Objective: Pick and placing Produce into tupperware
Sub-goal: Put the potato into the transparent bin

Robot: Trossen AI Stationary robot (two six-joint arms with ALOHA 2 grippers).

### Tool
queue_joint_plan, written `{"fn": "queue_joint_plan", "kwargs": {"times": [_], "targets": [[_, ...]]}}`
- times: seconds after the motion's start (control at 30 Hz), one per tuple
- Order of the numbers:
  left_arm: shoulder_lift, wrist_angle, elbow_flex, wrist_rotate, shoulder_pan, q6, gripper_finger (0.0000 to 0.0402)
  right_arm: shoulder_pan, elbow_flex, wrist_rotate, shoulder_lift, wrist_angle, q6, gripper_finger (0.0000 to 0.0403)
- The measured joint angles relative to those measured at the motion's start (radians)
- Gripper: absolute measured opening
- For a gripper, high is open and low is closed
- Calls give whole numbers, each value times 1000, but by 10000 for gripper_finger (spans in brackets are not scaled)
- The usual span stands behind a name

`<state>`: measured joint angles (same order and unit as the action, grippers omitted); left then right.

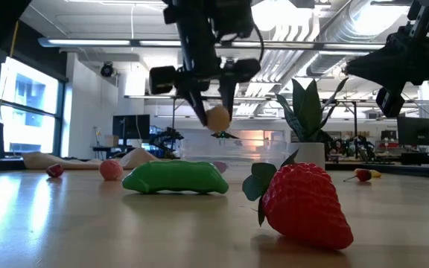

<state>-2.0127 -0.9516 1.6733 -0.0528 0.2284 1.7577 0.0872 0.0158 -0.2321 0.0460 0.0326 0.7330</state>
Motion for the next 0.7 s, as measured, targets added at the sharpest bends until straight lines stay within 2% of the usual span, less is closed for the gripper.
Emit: {"fn": "queue_joint_plan", "kwargs": {"times": [0.5, 0.7], "targets": [[-87, -23, -1, -22, -1, 0, 179, 0, 0, 0, 0, 0, 0, 36], [-108, -41, -3, -32, 0, -11, 198, 0, 0, 0, 0, 0, 0, 36]]}}
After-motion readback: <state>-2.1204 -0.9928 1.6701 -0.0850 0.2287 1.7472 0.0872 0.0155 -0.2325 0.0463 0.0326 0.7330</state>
